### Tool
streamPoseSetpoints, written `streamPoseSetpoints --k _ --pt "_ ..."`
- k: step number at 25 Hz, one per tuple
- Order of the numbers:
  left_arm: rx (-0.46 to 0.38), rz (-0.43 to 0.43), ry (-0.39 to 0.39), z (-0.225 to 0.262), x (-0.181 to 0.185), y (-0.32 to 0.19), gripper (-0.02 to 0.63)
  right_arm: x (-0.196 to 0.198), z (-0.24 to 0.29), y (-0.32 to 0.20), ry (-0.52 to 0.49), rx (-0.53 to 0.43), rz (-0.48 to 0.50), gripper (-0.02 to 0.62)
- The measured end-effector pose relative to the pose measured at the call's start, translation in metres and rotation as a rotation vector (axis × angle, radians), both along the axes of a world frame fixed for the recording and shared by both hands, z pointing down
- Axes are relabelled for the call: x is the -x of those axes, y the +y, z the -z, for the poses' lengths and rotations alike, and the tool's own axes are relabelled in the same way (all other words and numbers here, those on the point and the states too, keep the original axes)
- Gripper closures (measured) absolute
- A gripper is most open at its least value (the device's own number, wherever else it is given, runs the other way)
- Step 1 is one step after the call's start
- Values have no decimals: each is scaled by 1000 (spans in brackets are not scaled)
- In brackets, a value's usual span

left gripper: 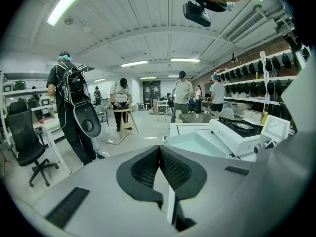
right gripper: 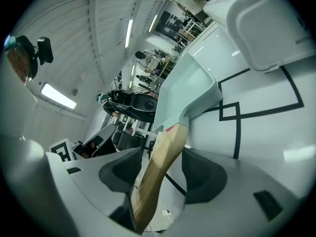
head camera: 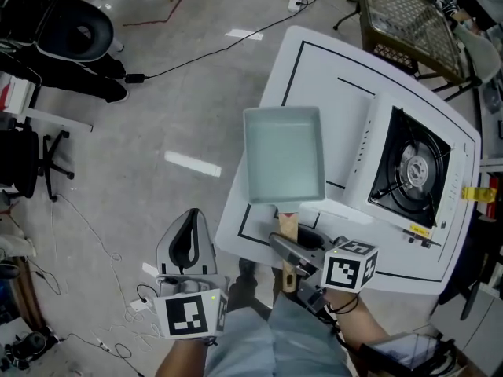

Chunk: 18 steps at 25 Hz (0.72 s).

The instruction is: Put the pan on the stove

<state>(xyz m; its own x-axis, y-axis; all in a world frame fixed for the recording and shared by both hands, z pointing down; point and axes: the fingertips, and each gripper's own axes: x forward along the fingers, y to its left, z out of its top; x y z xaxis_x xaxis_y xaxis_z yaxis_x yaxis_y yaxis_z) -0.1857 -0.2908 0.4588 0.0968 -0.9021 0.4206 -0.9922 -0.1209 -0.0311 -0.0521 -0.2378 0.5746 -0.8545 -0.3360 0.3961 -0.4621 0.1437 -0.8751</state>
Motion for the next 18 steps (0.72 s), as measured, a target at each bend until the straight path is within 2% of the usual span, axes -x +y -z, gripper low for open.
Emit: streamPoseSetpoints --k 10,18 --pt "-10 23 8 6 16 1 588 5 -5 -3 11 53 -17 368" --pt "-21 15 6 11 17 4 588 4 -4 -2 -44 81 -58 394"
